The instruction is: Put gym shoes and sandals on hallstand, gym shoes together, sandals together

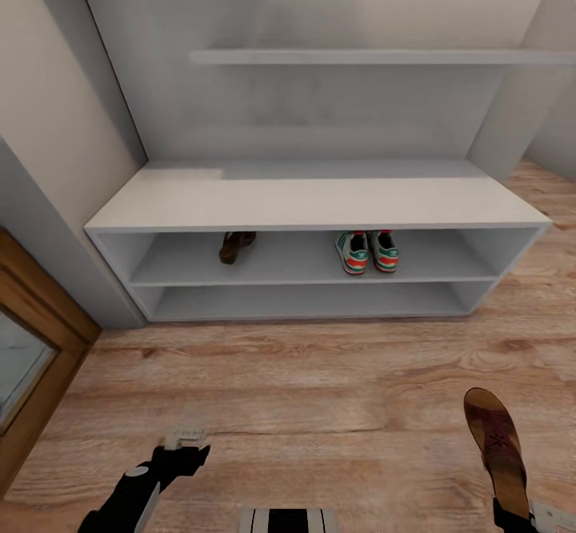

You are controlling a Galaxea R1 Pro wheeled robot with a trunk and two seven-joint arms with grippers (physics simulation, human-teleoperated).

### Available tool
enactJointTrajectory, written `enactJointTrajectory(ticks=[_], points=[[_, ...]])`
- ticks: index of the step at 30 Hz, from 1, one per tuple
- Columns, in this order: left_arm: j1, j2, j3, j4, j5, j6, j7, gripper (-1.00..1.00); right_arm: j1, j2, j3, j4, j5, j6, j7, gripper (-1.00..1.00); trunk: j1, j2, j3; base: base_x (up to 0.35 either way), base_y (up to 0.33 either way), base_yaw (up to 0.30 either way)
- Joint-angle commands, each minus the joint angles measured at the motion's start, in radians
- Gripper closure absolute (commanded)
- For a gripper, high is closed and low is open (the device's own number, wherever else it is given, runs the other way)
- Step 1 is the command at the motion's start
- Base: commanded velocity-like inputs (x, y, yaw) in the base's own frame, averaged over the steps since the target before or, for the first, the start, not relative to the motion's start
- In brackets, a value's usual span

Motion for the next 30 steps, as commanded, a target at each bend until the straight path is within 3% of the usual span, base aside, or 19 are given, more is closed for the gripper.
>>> enactJointTrajectory(ticks=[1,4,5,11,20,30], points=[[0.0,0.004,0.008,-0.002,0.0,0.0,-0.015,-1.0,-0.001,0.001,-0.005,0.001,0.007,-0.003,0.002,1.0,-0.001,0.0,-0.001,-0.269,0.0,0.0],[0.001,0.021,0.009,-0.001,0.017,-0.017,-0.031,-1.0,-0.001,0.001,-0.005,0.002,0.007,-0.003,0.002,1.0,-0.001,0.0,-0.001,-0.302,0.0,0.0],[0.001,0.102,0.009,-0.001,0.147,-0.235,-0.277,-1.0,-0.001,0.001,-0.005,0.002,0.007,-0.003,0.002,1.0,-0.001,0.0,-0.001,-0.317,0.0,0.0],[0.001,0.102,0.009,-0.008,0.148,-0.231,-0.277,-1.0,-0.001,0.004,-0.004,0.003,0.007,-0.003,0.003,1.0,-0.001,0.0,-0.001,-0.254,0.0,0.0],[0.001,0.103,0.01,-0.009,0.15,-0.231,-0.277,-1.0,-0.001,0.005,-0.004,0.004,0.007,-0.003,0.004,1.0,-0.001,0.0,-0.001,-0.055,0.0,0.0],[0.001,0.103,0.01,-0.01,0.149,-0.231,-0.276,-1.0,-0.001,0.005,-0.004,0.004,0.007,-0.003,0.005,1.0,-0.001,0.0,-0.001,-0.241,0.0,0.0]])
